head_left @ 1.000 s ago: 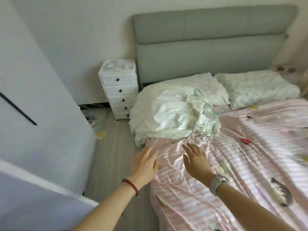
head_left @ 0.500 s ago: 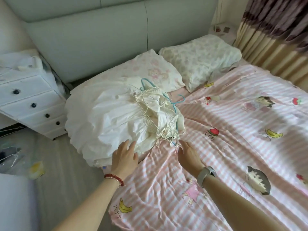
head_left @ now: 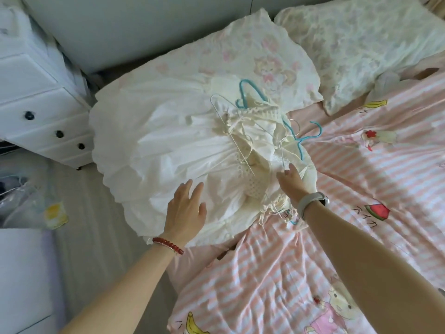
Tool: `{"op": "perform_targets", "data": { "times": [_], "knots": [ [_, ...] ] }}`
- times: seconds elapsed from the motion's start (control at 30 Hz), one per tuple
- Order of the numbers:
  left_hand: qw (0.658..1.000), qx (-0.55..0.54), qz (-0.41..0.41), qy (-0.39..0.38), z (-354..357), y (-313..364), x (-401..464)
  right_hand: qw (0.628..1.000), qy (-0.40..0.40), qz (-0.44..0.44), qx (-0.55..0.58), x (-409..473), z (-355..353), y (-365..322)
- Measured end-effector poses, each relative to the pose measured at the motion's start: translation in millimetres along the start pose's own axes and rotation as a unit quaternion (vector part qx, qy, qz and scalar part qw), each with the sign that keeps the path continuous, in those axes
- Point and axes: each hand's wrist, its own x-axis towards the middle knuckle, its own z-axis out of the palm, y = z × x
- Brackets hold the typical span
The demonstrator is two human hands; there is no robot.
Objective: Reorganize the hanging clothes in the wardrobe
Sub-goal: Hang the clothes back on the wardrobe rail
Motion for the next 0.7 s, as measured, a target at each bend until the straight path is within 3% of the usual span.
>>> {"op": "perform_targets", "data": {
  "times": [0.07,0.17,0.47,0.6,0.7],
  "knots": [
    [1.0,-0.001,-0.001,0.011,-7.4,-2.2,4.7,0.997,0.043,0.024,0.058,2.0,0.5,-6.2],
    [0.999,-0.012,0.005,0.035,-24.4,2.6,13.1,0.992,0.103,-0.021,0.073,-7.6,-2.7,-12.9],
    [0.996,-0.041,0.034,0.065,-52.3,25.1,27.1,0.997,0.003,-0.038,0.061,-27.1,3.5,-18.5],
    [0.995,-0.016,0.047,0.085,-57.0,29.5,22.4,0.98,0.078,-0.174,0.06,-51.7,1.1,-21.8],
    [0.984,0.015,0.105,0.146,-77.1,47.7,20.5,0.953,0.148,-0.26,0.051,-70.6,-21.4,-39.9]
  ]
}}
